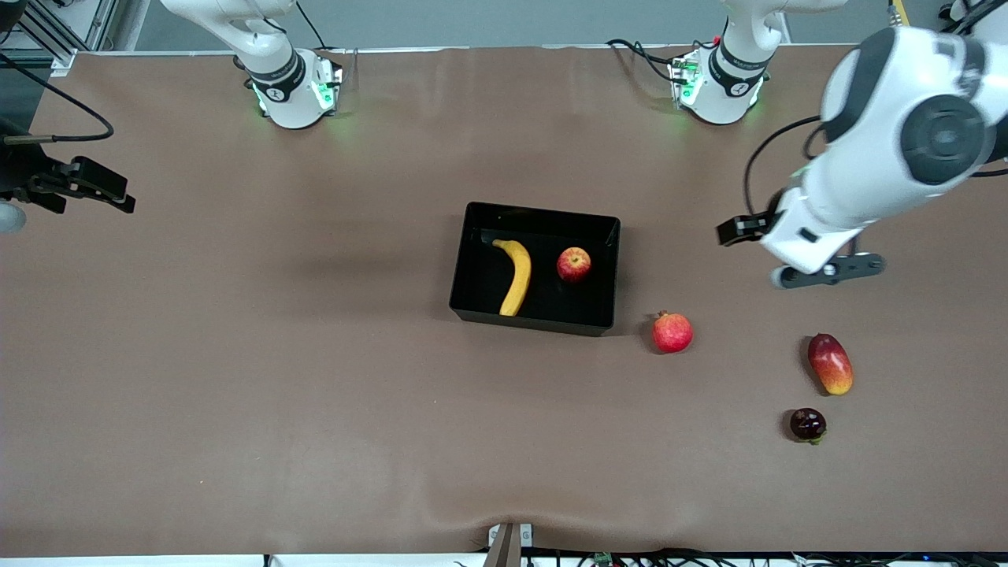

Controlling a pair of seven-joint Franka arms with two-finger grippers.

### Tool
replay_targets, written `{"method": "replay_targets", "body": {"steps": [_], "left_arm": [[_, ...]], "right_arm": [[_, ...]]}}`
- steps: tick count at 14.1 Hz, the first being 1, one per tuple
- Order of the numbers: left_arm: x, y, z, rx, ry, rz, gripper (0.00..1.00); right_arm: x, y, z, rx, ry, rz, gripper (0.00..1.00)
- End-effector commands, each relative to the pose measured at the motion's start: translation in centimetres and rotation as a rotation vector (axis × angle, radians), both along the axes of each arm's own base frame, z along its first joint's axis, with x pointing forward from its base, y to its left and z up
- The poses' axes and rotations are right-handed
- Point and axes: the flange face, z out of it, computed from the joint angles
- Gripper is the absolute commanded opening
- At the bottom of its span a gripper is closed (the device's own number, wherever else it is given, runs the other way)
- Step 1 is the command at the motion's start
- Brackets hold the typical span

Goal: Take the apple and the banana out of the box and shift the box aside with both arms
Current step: 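Move the left gripper over the black box toward the red apple, then lower the left gripper into the box and grasp the red apple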

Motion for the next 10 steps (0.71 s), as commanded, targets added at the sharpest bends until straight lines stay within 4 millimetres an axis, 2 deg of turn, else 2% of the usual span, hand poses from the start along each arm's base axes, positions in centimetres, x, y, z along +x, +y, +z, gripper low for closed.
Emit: {"method": "replay_targets", "body": {"steps": [1,3,7,9,10], "left_arm": [[-1.2,-3.3,-2.6,-0.003,-0.022,0.077,1.0],[-2.0,-6.1,-5.0,0.006,-0.041,0.14,1.0],[-3.4,-12.1,-8.4,0.018,-0.046,0.229,1.0],[-3.9,-14.3,-10.5,0.022,-0.049,0.282,1.0],[-4.4,-16.2,-11.8,0.02,-0.055,0.312,1.0]], "right_arm": [[-0.4,-0.1,0.6,-0.005,-0.001,-0.001,1.0],[-0.4,-0.2,0.7,-0.005,-0.002,-0.005,1.0],[-0.4,-0.1,0.6,-0.005,-0.002,-0.004,1.0],[-0.4,-0.3,0.7,-0.005,-0.004,-0.007,1.0],[-0.4,-0.4,0.7,-0.005,-0.004,-0.008,1.0]]}}
